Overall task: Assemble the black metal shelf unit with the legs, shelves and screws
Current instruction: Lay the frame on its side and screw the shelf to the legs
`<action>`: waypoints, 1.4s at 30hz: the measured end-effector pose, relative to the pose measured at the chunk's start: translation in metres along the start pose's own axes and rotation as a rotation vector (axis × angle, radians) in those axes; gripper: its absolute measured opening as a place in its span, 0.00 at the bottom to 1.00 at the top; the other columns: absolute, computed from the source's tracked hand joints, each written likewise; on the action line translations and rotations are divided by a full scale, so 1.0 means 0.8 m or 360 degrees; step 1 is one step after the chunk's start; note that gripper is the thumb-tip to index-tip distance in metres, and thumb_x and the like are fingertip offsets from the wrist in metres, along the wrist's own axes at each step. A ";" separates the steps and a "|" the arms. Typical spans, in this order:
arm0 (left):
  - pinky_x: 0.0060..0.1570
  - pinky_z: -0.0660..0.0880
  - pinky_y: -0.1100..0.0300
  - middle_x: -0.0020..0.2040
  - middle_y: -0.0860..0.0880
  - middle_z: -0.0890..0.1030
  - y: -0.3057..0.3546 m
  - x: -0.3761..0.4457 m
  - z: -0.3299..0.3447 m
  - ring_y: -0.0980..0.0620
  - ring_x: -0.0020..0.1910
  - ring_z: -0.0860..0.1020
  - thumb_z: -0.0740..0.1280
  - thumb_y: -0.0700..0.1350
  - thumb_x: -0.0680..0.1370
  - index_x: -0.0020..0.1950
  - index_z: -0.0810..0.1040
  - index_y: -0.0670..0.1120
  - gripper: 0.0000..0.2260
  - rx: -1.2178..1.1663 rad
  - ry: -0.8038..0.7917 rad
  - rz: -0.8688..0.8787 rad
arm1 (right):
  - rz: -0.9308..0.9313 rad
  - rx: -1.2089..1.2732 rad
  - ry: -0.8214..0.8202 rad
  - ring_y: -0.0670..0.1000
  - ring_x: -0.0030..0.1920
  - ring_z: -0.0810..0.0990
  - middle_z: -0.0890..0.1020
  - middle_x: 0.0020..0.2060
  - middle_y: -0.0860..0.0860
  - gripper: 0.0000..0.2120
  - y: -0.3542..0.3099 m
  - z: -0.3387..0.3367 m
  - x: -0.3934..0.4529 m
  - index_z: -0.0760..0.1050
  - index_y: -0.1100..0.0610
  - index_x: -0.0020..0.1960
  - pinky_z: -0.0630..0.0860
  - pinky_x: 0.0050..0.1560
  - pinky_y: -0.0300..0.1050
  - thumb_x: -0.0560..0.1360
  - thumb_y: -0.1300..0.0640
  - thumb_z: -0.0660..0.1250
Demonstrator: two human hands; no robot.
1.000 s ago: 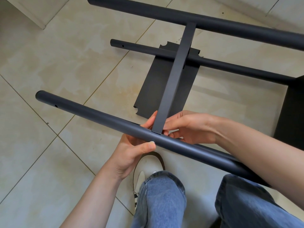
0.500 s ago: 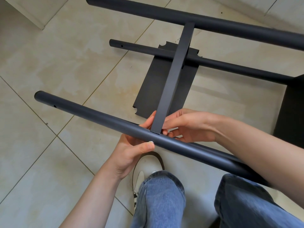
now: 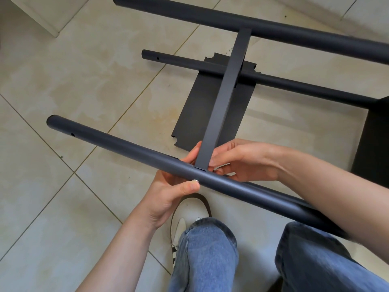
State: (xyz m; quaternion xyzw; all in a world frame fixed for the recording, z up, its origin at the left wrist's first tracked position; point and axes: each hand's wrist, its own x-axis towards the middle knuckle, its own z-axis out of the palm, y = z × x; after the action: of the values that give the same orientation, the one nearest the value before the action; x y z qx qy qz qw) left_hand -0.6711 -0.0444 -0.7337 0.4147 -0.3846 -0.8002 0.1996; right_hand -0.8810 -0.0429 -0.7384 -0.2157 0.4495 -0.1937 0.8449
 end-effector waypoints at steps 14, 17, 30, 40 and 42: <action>0.57 0.76 0.65 0.57 0.49 0.86 -0.002 0.002 -0.002 0.52 0.60 0.82 0.84 0.52 0.61 0.63 0.82 0.61 0.31 0.0005 -0.0009 0.0013 | -0.0002 -0.0014 0.0026 0.47 0.35 0.77 0.81 0.35 0.50 0.12 -0.001 0.003 0.000 0.84 0.54 0.35 0.74 0.45 0.42 0.76 0.59 0.68; 0.56 0.76 0.66 0.55 0.51 0.86 -0.002 0.002 -0.001 0.54 0.58 0.83 0.84 0.52 0.61 0.62 0.82 0.61 0.31 0.0003 -0.0012 0.0026 | -0.0004 -0.0046 0.0024 0.48 0.37 0.77 0.81 0.35 0.51 0.13 0.003 0.004 0.003 0.84 0.54 0.35 0.73 0.45 0.43 0.78 0.58 0.67; 0.56 0.76 0.65 0.56 0.51 0.85 -0.003 0.003 -0.002 0.55 0.59 0.82 0.83 0.51 0.62 0.64 0.82 0.59 0.31 -0.0006 -0.0004 0.0027 | -0.0026 0.0069 0.0008 0.48 0.38 0.76 0.82 0.37 0.50 0.04 0.002 -0.002 0.001 0.84 0.54 0.39 0.72 0.47 0.44 0.70 0.56 0.71; 0.58 0.76 0.62 0.58 0.46 0.85 -0.008 0.005 -0.008 0.49 0.61 0.81 0.84 0.52 0.60 0.67 0.80 0.57 0.35 -0.0022 0.0028 0.0001 | -0.0018 -0.0002 0.0088 0.50 0.43 0.77 0.80 0.46 0.55 0.09 0.006 0.010 0.010 0.83 0.58 0.52 0.75 0.49 0.43 0.76 0.55 0.70; 0.58 0.76 0.61 0.58 0.46 0.85 -0.009 0.005 -0.009 0.48 0.61 0.81 0.84 0.50 0.60 0.67 0.80 0.56 0.35 -0.0024 0.0042 -0.0003 | -0.0028 -0.0023 0.0087 0.50 0.41 0.77 0.80 0.44 0.54 0.05 0.004 0.015 0.008 0.84 0.54 0.44 0.75 0.48 0.43 0.74 0.54 0.71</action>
State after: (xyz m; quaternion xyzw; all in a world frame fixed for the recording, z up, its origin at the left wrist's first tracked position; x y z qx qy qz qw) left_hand -0.6679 -0.0455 -0.7441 0.4241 -0.3756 -0.7977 0.2068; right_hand -0.8672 -0.0411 -0.7382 -0.2205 0.4718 -0.2037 0.8290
